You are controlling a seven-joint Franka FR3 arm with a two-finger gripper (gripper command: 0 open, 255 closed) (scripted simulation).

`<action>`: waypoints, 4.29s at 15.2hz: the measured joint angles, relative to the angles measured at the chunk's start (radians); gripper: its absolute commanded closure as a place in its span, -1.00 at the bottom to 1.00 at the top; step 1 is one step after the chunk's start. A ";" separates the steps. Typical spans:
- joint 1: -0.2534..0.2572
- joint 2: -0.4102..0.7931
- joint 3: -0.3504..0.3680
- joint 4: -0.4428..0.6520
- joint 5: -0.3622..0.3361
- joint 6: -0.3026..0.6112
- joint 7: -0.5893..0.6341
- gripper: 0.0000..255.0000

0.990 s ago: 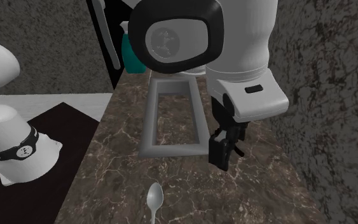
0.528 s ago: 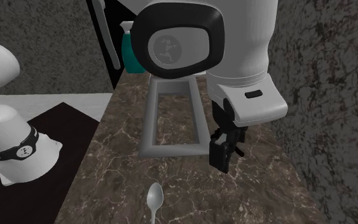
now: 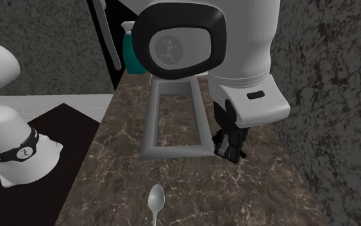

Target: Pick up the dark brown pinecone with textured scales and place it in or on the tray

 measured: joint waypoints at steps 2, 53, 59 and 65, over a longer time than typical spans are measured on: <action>0.000 0.000 0.000 0.000 0.000 0.000 0.000 1.00; 0.185 0.128 -0.062 0.257 0.044 -0.271 0.778 1.00; 0.182 0.101 -0.058 0.300 0.054 -0.340 0.768 1.00; 0.180 0.069 -0.055 0.337 0.065 -0.408 0.760 1.00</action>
